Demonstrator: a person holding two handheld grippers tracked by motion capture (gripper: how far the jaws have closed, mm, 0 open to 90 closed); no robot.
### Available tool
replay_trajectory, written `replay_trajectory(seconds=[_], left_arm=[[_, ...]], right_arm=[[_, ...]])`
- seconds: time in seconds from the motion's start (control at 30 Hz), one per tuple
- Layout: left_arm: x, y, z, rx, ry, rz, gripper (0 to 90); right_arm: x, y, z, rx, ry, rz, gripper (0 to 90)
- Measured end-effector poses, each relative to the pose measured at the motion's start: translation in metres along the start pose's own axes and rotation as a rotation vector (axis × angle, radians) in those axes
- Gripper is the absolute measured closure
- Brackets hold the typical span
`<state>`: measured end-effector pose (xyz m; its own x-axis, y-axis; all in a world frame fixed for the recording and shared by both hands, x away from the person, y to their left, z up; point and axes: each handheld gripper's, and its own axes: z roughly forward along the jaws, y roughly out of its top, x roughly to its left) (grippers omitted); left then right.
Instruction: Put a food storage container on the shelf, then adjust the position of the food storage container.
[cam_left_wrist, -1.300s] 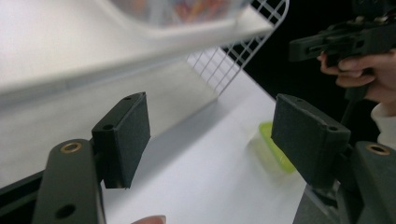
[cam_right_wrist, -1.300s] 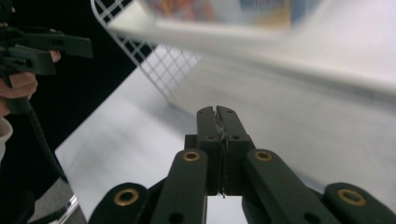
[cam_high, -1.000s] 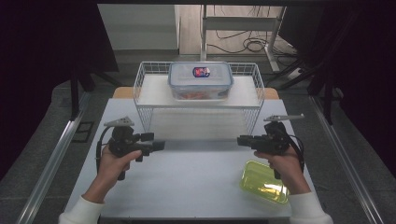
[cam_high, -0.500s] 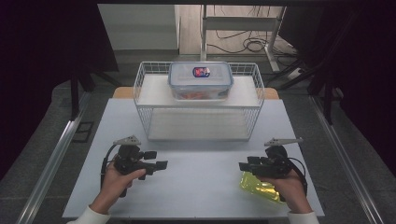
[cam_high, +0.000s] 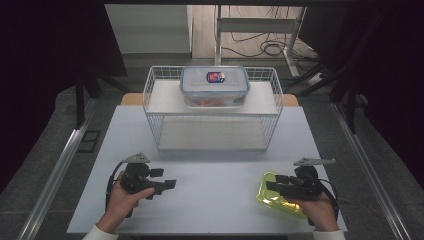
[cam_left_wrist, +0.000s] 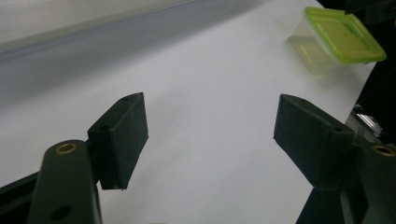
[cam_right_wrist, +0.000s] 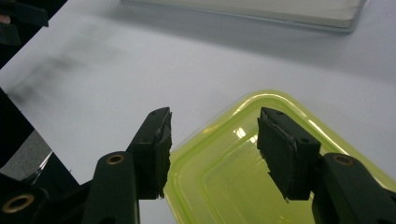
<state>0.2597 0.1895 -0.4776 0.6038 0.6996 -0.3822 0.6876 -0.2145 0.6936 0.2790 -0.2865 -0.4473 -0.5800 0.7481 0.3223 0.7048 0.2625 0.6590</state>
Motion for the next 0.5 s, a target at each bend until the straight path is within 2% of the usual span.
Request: replay_trajectory(seconds=[0.13,0.3,0.4,0.5], left_arm=[[0.002,-0.004,-0.002,0.000,0.021,-0.001,24.3],[0.002,-0.007,-0.003,0.009,0.032,0.004,23.6],[0.002,-0.009,-0.001,0.018,0.047,0.013,23.1],[0.001,-0.011,0.001,0.025,0.049,0.015,22.2]], right_arm=[[-0.002,-0.002,-0.009,-0.013,-0.025,0.002,44.6],[-0.007,-0.009,-0.025,-0.031,-0.090,0.002,46.4],[-0.014,-0.017,-0.037,-0.046,-0.105,0.026,52.2],[-0.021,-0.027,-0.048,-0.042,-0.141,0.046,64.4]])
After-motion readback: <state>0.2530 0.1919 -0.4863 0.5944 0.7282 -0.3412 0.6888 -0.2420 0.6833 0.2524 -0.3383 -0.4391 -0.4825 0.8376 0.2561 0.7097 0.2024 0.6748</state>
